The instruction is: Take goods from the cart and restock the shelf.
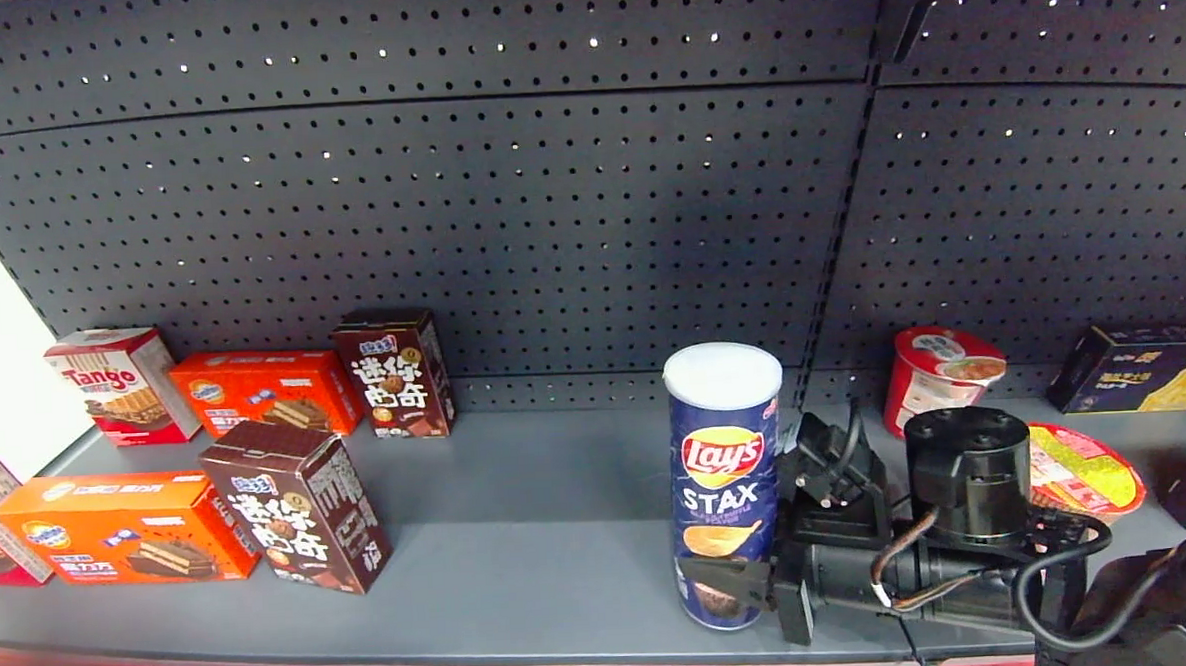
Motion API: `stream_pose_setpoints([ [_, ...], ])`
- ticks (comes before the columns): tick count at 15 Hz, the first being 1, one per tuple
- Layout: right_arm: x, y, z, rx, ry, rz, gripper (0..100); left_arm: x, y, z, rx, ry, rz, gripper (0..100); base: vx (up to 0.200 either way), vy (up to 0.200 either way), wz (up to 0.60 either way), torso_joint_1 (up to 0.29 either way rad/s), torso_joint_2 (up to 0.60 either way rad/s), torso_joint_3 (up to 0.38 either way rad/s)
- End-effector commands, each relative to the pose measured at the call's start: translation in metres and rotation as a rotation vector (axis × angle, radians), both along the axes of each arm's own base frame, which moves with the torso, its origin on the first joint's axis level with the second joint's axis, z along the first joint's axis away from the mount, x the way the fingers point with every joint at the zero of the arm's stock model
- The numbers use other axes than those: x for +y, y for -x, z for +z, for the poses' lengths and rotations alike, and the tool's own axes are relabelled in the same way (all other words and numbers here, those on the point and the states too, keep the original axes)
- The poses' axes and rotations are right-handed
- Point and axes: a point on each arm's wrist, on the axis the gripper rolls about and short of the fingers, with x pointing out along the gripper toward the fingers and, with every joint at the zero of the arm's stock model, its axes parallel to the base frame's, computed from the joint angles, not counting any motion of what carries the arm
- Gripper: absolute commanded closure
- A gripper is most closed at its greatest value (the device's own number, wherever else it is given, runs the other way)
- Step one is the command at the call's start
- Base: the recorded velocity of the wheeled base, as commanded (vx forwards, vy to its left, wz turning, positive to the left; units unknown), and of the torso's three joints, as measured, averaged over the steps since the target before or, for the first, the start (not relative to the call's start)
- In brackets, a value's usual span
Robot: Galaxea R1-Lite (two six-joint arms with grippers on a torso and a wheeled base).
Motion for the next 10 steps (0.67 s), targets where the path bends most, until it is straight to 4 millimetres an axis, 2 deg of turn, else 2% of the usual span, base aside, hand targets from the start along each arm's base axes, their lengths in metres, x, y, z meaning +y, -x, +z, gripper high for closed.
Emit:
stream_pose_setpoints([
  [1, 0.0019, -0.0023, -0.0064, 0.013, 0.011, 0.001, 100, 0.0001, 0.0005, 0.0, -0.003, 0.0, 0.002, 100, 0.0, 0.0, 0.0, 0.0, 0.0, 0.0],
  [10, 0.0036, -0.0044, -0.012, 0.021, 0.018, 0.003, 100, 0.0002, 0.001, 0.0004, -0.006, 0.001, 0.002, 100, 0.0, 0.0, 0.0, 0.0, 0.0, 0.0],
])
